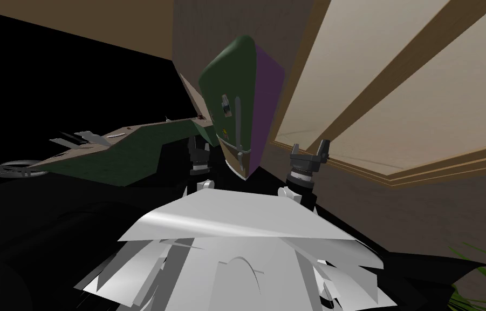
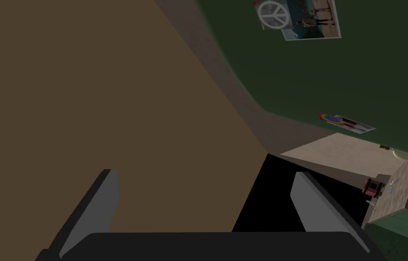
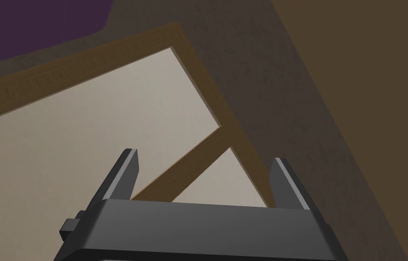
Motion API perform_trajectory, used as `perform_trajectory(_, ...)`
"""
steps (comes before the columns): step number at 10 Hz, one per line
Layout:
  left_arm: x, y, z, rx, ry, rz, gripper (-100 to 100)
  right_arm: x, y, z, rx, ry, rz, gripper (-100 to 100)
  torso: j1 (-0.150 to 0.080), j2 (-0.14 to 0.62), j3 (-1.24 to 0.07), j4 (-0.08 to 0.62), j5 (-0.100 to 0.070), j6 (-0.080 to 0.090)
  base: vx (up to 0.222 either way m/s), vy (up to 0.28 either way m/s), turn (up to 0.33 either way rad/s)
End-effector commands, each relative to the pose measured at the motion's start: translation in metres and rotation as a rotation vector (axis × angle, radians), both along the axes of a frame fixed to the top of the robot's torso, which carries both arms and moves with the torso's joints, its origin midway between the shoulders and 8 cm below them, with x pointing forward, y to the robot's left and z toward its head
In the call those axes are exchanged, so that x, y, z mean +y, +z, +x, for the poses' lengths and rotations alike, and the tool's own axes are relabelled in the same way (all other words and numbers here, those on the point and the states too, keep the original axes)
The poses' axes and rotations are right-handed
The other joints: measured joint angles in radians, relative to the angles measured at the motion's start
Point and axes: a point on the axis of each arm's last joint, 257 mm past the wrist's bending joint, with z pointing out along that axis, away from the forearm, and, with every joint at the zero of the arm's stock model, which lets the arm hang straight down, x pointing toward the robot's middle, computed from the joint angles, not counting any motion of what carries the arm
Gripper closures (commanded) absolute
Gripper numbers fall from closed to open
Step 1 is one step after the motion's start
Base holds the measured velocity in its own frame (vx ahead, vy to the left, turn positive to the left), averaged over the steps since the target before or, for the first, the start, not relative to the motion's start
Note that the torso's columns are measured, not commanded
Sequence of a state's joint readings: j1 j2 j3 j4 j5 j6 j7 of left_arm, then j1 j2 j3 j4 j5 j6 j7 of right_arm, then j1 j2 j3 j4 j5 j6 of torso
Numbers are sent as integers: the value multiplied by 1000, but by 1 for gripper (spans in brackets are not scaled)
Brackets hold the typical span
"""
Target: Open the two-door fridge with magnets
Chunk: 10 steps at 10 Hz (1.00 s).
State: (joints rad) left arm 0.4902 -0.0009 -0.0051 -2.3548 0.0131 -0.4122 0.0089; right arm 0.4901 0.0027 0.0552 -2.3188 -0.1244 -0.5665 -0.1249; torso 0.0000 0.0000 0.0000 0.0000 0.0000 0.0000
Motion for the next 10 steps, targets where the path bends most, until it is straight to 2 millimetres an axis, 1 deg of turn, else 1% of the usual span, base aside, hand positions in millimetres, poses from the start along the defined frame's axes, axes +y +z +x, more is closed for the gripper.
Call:
perform_trajectory(1,0,0,0,0,0,0,0,0,0,0,0,0,0,0,0,40,-82,41,0,0,0,0,0)
perform_trajectory(3,0,0,0,0,0,0,0,0,0,0,0,0,0,0,0,175,-351,176,0,0,0,0,0)
perform_trajectory(9,0,0,0,0,0,0,0,0,0,0,0,0,0,0,0,618,-1234,617,0,0,0,0,0)
perform_trajectory(10,-4,-1,2,13,-14,29,-100,0,0,0,0,0,0,0,0,691,-1382,691,0,0,16,-7,-22)
